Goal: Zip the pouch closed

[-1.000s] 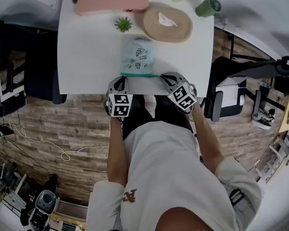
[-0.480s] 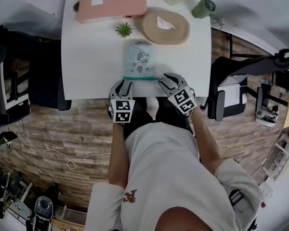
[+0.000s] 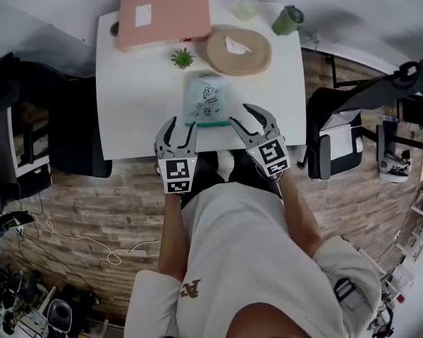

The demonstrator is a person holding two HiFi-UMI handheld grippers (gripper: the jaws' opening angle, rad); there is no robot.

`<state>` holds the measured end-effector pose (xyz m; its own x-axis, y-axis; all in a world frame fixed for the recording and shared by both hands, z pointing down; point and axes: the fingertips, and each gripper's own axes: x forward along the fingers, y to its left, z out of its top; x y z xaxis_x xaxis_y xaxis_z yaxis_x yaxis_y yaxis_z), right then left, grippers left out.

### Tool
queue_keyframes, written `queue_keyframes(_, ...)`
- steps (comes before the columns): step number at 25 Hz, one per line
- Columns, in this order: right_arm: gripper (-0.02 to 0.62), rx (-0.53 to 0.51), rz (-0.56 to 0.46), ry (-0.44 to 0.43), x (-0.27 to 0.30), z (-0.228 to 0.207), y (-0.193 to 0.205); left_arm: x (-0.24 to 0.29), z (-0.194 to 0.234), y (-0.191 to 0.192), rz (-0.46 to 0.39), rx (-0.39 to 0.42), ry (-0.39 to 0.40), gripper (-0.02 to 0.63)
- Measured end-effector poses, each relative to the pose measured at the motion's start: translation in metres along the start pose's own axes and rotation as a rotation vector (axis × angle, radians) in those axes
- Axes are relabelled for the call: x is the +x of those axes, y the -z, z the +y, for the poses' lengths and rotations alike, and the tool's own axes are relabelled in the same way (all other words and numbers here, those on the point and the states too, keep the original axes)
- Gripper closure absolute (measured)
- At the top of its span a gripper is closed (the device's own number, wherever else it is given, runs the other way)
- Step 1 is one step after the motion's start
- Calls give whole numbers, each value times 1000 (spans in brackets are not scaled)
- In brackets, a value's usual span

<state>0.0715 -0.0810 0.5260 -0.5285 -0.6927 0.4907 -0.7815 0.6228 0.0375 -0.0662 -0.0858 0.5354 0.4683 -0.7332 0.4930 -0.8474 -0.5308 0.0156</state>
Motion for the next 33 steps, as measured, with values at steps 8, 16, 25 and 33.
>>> queue_keyframes(8, 293, -26, -245, 172, -38, -16, -89, -26, 11, -94, -244, 69, -27, 314)
queue_keyframes(16, 261, 2, -333, 287, -63, -27, -119, -40, 5, -131, -343, 112, -9, 293)
queue_keyframes(25, 262, -5, -383, 342, -70, -30, -142, -48, 9, -164, -439, 102, -5, 293)
queue_keyframes(33, 262, -10, -409, 375, -72, -33, -159, -52, 14, -186, -493, 64, -4, 293)
